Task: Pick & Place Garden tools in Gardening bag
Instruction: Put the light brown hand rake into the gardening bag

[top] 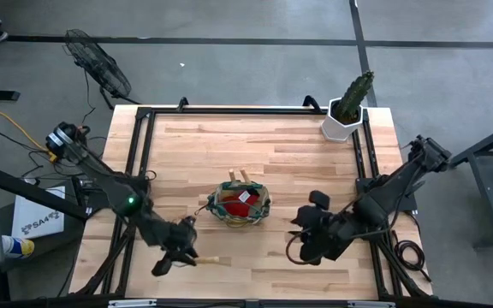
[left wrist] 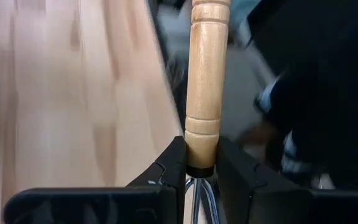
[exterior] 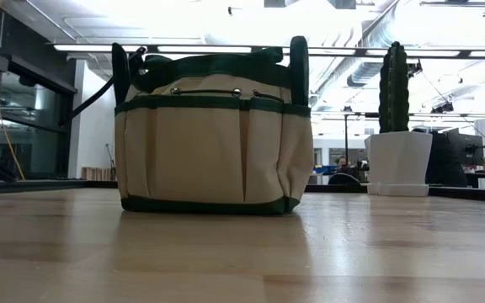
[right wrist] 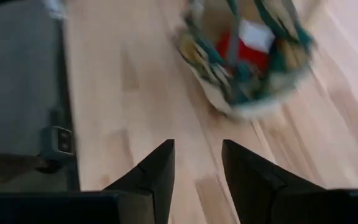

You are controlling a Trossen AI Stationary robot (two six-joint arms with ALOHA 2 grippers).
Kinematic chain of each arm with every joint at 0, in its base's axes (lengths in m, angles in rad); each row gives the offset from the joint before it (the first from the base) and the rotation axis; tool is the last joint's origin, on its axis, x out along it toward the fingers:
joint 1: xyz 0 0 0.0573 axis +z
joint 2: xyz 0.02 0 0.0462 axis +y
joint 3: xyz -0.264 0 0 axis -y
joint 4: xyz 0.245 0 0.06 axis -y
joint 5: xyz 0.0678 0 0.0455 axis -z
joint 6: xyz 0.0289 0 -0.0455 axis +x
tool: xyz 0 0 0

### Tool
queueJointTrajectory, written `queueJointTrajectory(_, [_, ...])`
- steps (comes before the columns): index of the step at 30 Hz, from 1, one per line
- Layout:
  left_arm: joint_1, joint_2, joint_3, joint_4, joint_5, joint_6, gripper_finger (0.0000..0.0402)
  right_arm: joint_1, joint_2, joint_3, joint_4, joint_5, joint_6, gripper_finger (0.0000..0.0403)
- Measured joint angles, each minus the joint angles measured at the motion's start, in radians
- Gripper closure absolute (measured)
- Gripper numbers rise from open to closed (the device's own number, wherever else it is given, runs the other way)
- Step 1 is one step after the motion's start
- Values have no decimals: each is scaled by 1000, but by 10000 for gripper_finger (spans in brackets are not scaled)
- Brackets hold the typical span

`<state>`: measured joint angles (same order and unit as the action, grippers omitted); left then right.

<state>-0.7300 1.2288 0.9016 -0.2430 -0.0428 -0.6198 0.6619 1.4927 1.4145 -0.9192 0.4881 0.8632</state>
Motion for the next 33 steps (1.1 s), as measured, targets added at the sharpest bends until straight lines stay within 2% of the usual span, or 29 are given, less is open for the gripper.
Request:
queueJointTrajectory(5, [93, -25, 1, 153, 46, 96, 347, -27, -26, 0, 169, -19, -236, 277])
queueJointTrajectory(17, [276, -26, 1, 369, 236, 177, 347, -149, -40, 0, 506, -184, -467, 273])
queueJointTrajectory(24, [338, -26, 1, 395, 312, 178, 347, -212, -38, 69, 613, -255, -553, 215])
queueJointTrajectory(28, [373, -16, 1, 488, 373, 180, 347, -239, -37, 123, 612, -274, -582, 181])
queueJointTrajectory(33, [423, -2, 2, 596, 425, 203, 347, -271, -37, 139, 693, -335, -590, 168])
